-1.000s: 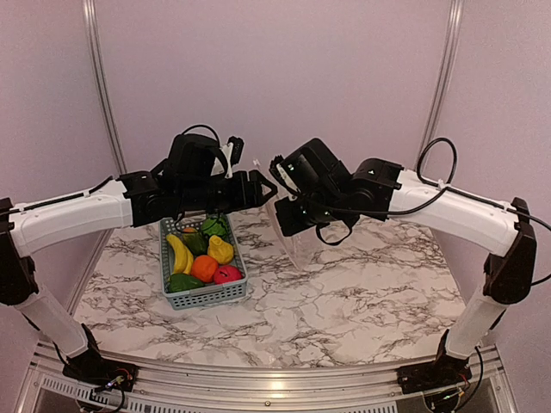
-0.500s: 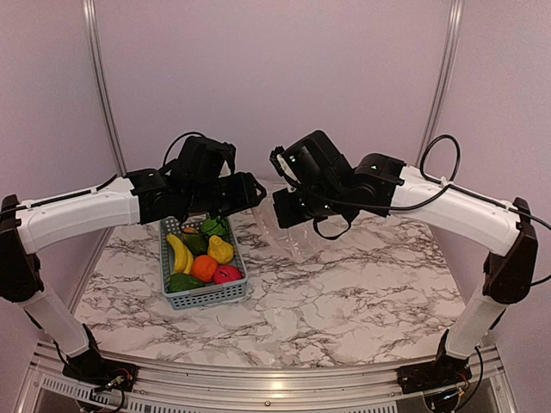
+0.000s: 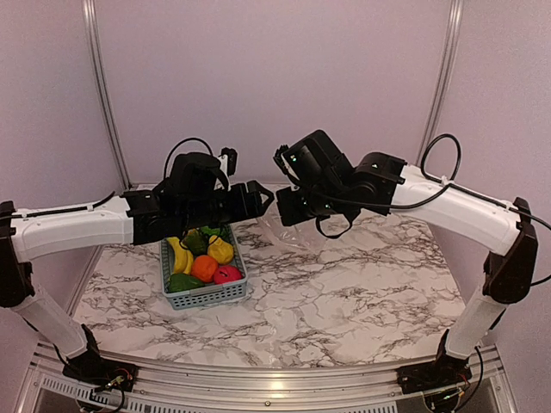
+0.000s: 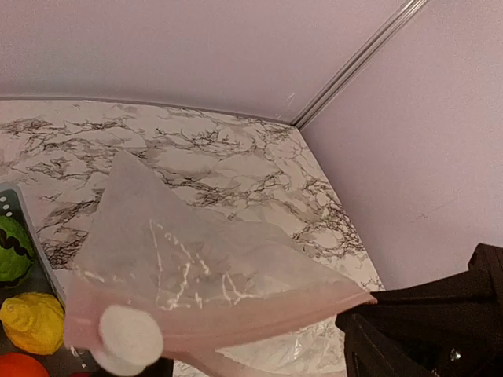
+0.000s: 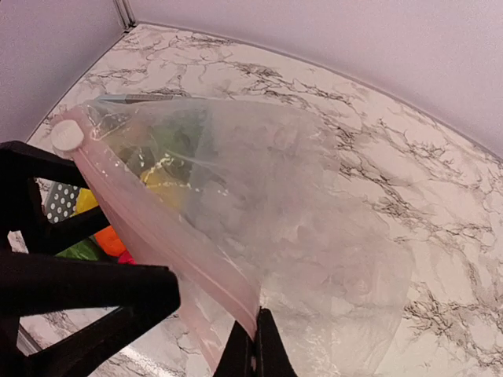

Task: Place the food in the zip-top bag and seal the zipper
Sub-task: Open the zipper food storage bag at the center of the board.

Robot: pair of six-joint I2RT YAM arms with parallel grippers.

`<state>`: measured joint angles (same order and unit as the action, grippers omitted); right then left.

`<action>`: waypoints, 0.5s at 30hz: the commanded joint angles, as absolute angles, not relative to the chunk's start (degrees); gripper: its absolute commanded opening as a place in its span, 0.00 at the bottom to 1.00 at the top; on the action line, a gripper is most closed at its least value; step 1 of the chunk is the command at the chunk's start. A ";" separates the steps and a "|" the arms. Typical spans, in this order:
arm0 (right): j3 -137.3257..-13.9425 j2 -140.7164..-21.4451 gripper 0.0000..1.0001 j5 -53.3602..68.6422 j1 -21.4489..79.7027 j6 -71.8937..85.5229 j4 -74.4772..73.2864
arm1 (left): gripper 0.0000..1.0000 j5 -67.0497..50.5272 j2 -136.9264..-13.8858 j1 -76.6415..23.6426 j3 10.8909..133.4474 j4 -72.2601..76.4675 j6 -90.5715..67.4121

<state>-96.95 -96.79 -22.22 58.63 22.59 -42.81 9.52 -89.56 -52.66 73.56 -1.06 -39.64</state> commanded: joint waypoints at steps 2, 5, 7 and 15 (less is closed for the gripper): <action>-100.25 -95.73 0.00 -22.95 57.57 23.48 -43.12 | 0.77 14.97 -81.39 -54.84 65.16 10.10 -35.72; -100.63 -95.47 0.00 -22.57 57.54 23.36 -43.02 | 0.74 14.28 -81.63 -54.84 64.46 9.18 -35.83; -100.55 -95.52 0.00 -21.77 57.52 23.10 -42.64 | 0.70 12.95 -82.69 -54.84 64.84 8.95 -36.25; -100.59 -95.45 0.00 -18.80 57.56 22.68 -41.55 | 0.55 15.17 -89.09 -54.59 71.19 2.99 -39.02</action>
<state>-98.43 -96.73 -20.45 57.89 22.68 -42.81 13.21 -85.65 -54.96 67.18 6.79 -38.11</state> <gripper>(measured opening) 0.004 0.588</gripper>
